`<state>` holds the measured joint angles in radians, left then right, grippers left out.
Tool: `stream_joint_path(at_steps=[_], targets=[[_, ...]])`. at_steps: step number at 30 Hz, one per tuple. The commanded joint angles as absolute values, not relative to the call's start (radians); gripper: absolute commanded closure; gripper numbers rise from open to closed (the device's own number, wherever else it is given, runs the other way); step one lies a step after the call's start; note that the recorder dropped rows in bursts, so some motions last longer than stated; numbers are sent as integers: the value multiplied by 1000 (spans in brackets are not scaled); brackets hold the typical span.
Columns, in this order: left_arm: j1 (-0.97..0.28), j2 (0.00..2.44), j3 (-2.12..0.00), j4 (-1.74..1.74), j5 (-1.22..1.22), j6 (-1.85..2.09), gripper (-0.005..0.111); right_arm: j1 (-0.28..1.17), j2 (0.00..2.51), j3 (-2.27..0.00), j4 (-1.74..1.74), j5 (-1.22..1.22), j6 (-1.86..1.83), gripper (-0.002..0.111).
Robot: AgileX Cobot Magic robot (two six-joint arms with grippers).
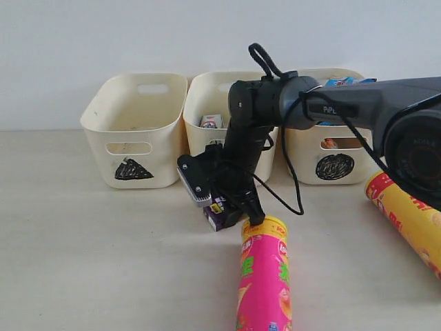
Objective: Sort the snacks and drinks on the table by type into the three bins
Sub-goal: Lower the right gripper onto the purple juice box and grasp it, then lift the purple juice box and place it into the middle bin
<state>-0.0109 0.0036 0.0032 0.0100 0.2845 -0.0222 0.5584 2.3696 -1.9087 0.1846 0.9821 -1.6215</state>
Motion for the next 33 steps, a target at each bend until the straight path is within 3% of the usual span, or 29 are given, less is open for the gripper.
stream_joint_path(at_steps=[1, 8, 20, 24, 27, 33], targets=[[-8, 0, 0, 9, 279, -28, 102, 559, 2385, -1907, 169, 864, -1654, 106], [-8, 0, 0, 9, 279, -28, 102, 639, 2345, -1907, 160, 895, -1641, 106], [-8, 0, 0, 9, 279, -28, 102, 680, 2045, -1884, 123, 973, -1134, 109], [-8, 0, 0, 9, 279, -28, 102, 678, 1914, -1740, 121, 769, -1056, 109], [-8, 0, 0, 9, 276, -28, 102, 668, 1808, -1556, 123, 402, -835, 109], [-8, 0, 0, 9, 276, -28, 102, 604, 1801, -1415, 132, -29, -463, 109]])
